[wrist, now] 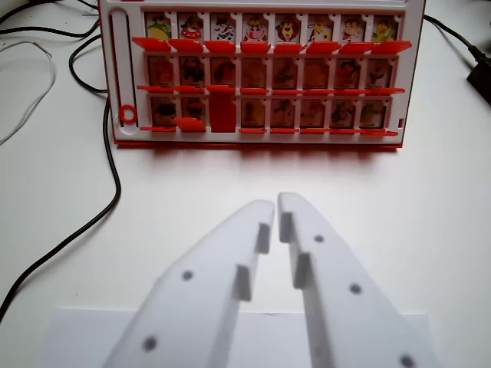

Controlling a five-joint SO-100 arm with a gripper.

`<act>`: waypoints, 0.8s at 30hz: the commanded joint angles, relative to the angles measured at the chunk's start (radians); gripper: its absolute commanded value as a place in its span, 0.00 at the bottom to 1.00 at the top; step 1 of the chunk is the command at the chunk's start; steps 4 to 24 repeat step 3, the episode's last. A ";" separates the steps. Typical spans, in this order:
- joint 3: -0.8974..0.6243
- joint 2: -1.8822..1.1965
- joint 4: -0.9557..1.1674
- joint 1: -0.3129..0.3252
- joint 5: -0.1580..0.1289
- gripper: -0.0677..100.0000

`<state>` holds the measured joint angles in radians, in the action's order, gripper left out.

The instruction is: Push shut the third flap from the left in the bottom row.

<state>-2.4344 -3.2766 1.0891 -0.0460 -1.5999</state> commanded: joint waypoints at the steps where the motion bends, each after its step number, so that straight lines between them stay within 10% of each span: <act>1: 0.078 0.005 0.003 -0.003 0.006 0.00; 24: 0.080 0.005 0.003 -0.003 0.008 0.00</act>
